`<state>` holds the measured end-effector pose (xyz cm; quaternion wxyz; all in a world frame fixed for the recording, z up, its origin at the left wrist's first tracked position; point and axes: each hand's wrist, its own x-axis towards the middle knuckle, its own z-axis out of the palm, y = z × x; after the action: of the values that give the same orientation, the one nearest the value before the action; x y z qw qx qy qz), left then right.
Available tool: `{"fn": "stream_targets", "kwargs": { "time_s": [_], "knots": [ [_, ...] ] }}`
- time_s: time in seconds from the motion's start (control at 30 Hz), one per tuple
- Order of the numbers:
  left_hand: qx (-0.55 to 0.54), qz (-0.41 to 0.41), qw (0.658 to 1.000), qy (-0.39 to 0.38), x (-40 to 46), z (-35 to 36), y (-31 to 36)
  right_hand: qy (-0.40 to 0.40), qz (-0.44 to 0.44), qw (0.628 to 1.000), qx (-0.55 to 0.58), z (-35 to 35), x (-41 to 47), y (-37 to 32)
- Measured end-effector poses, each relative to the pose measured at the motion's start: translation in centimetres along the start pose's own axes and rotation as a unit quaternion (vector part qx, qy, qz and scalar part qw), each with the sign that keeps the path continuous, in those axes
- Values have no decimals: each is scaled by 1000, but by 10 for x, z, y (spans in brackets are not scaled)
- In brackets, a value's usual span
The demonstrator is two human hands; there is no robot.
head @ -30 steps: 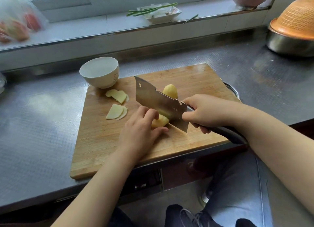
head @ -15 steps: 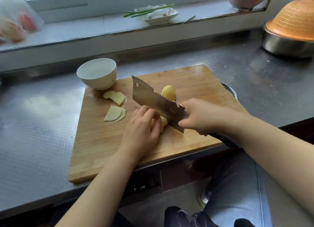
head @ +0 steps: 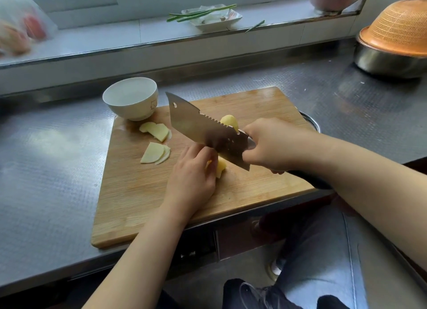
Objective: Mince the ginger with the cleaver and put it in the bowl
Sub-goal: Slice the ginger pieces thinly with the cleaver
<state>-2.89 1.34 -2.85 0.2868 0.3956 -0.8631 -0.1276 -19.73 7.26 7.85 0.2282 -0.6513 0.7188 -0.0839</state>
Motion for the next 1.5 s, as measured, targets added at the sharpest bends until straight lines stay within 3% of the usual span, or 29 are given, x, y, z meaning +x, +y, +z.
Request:
{"fn": "stream_targets", "kwargs": {
  "time_s": [0.47, 0.73, 0.93, 1.23, 1.5],
  "knots": [
    [-32, -5, 999, 30, -2, 4, -6, -92, 40, 994, -52, -8, 23, -22],
    [-30, 13, 999, 39, -2, 6, -8, -57, 59, 996, -18, 21, 22, -3],
    [3, 28, 998, 51, -4, 6, -6, -37, 68, 994, 83, 17, 16, 12],
    [2, 17, 999, 30, -3, 4, -3, -41, 13, 999, -5, -8, 7, -7],
    [-7, 16, 999, 36, -3, 4, -5, -58, 24, 997, -37, -7, 11, -17]
  ]
}}
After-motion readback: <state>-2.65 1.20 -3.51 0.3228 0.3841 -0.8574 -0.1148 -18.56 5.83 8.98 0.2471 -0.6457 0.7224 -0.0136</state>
